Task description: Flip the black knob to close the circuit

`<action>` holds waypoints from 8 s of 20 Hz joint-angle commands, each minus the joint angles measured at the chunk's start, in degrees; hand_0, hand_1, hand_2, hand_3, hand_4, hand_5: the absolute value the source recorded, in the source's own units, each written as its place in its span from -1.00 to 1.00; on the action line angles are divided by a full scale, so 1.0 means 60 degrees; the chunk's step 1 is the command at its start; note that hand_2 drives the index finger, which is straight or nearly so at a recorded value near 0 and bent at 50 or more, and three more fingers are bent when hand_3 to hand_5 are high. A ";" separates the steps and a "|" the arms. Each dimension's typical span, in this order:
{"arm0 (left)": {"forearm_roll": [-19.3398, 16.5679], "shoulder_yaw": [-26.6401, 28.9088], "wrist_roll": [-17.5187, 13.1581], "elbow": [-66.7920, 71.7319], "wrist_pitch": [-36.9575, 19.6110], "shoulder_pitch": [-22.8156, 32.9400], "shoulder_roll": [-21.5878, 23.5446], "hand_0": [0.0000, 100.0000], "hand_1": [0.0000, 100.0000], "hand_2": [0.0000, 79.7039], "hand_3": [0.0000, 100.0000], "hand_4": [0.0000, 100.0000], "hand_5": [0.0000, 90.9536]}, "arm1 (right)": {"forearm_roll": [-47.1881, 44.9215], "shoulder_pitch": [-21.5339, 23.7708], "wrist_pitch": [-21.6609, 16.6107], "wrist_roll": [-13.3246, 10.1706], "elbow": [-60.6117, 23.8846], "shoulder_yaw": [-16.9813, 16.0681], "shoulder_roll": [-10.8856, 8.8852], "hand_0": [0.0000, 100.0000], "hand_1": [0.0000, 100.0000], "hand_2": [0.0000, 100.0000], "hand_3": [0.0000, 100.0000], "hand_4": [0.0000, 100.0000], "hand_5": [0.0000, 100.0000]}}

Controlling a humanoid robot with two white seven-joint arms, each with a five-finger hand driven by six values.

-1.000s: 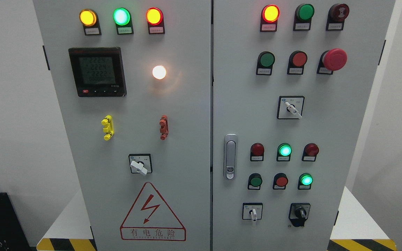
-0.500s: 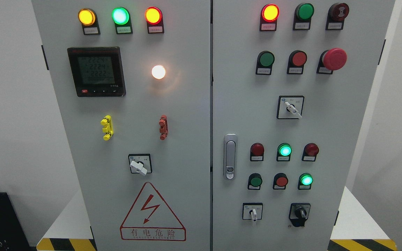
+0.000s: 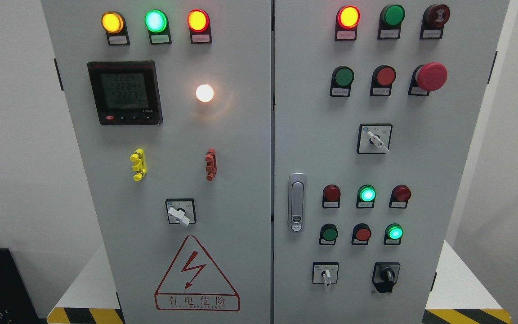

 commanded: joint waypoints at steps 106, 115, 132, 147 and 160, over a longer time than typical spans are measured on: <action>0.0073 0.0103 -0.0002 -0.0010 0.0001 0.0000 0.0012 -1.00 -1.00 -1.00 -0.90 -0.95 -1.00 | 0.6031 -0.6051 0.7758 0.1281 -0.0550 0.0824 -0.1114 -1.00 -0.84 0.80 1.00 0.63 0.84; 0.0073 0.0103 -0.0002 -0.0010 0.0001 0.0000 0.0012 -1.00 -1.00 -1.00 -0.90 -0.95 -1.00 | 0.5824 -0.5933 0.8095 0.1076 -0.0609 0.1350 -0.1041 -1.00 -0.84 0.80 1.00 0.64 0.84; 0.0073 0.0103 -0.0002 -0.0010 0.0001 0.0000 -0.0003 -1.00 -1.00 -1.00 -0.90 -0.95 -1.00 | 0.4381 -0.5114 0.8154 -0.0300 -0.1236 0.1908 -0.0705 -1.00 -0.79 0.70 1.00 0.58 0.77; 0.0073 0.0103 -0.0002 -0.0010 0.0001 0.0000 -0.0003 -1.00 -1.00 -1.00 -0.90 -0.95 -1.00 | -0.6417 -0.0326 0.4114 0.0778 -0.3494 -0.0230 0.0219 -1.00 -0.98 -0.92 -0.69 -0.77 -1.00; 0.0073 0.0103 -0.0002 -0.0010 0.0001 0.0000 -0.0002 -1.00 -1.00 -1.00 -0.90 -0.95 -1.00 | -0.7784 0.0731 0.3130 0.1851 -0.3289 0.0017 0.0219 -1.00 -1.00 -1.00 -0.95 -0.96 -1.00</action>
